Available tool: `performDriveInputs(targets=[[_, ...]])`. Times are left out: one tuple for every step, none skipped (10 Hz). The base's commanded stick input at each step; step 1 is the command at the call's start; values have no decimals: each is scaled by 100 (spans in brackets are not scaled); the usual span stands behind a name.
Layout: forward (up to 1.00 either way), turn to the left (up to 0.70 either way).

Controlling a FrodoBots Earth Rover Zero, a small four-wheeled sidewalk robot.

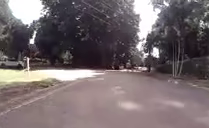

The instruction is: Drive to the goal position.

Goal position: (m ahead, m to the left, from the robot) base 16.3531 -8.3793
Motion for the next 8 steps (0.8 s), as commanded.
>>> performDriveInputs(targets=[[70, 0], [70, 0], [70, 0], [70, 0], [70, 0], [70, 0], [70, 0], [70, 0]])
